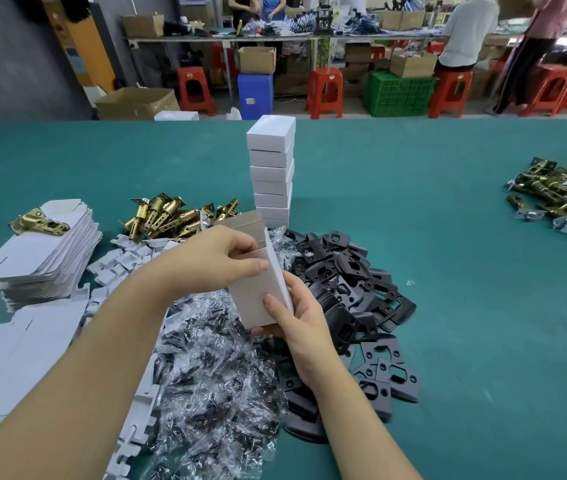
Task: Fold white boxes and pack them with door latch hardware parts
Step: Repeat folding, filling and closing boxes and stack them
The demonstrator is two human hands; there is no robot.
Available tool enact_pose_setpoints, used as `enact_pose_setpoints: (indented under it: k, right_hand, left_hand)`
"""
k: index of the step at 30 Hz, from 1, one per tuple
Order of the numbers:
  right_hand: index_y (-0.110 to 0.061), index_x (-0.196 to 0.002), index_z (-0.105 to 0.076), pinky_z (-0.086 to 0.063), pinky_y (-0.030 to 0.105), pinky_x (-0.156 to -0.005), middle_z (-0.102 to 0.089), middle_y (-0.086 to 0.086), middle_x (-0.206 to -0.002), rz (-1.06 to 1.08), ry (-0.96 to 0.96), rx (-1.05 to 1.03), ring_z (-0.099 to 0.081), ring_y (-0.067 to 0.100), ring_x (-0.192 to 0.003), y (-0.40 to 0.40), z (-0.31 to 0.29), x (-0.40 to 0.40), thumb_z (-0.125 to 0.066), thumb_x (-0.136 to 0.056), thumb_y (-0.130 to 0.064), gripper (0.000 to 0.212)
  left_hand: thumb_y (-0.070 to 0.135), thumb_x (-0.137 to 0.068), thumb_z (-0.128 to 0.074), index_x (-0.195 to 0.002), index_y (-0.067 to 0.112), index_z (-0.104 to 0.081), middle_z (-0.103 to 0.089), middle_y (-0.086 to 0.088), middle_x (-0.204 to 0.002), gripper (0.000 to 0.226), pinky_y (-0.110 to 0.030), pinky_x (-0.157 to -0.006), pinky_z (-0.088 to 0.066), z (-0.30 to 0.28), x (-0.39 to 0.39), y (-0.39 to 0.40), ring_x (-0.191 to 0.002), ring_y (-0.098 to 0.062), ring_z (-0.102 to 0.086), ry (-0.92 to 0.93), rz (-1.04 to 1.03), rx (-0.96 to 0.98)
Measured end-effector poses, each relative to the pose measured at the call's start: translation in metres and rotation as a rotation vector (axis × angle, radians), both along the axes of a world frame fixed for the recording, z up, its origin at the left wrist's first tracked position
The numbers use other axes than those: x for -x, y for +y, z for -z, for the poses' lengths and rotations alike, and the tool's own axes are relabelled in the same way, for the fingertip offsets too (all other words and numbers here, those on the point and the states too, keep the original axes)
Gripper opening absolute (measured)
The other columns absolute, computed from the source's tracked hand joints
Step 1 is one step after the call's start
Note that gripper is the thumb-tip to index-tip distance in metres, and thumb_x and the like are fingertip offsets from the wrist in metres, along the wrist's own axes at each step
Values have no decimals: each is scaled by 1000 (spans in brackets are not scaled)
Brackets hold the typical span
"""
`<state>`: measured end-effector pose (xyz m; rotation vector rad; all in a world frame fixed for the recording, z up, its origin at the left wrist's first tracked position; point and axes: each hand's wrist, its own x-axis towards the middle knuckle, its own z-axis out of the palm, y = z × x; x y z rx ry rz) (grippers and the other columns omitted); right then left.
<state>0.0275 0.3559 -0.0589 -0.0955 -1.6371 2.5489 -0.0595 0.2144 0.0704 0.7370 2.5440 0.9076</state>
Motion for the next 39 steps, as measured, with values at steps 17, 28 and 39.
enact_pose_setpoints:
  k: [17,28,39]
  right_hand:
    - [-16,-134,-59,-61,32,-65,-68,14,-128,89,-8,312,-72,26,-102,8,3,5,-77,-88,-21,50]
    - [-13,-135,-58,-61,32,-63,-68,16,-128,139,-65,292,-72,24,-97,7,4,6,-72,-84,-20,53]
    - [-15,-135,-57,-60,31,-63,-71,9,-123,131,-69,282,-73,21,-98,6,6,7,-71,-86,-18,51]
  left_hand:
    - [23,-97,-66,-83,25,-77,-64,7,-61,18,-13,-39,-32,-16,-7,-16,-43,-1,-39,188,-326,-543]
    - [32,-95,-68,-108,46,-65,-64,10,-96,19,-28,-73,-56,49,-23,-45,-84,-8,-64,-4,189,514]
    - [32,-88,-78,-78,36,-68,-65,21,-84,14,-22,-60,-44,58,-13,-52,-66,8,-59,71,4,282]
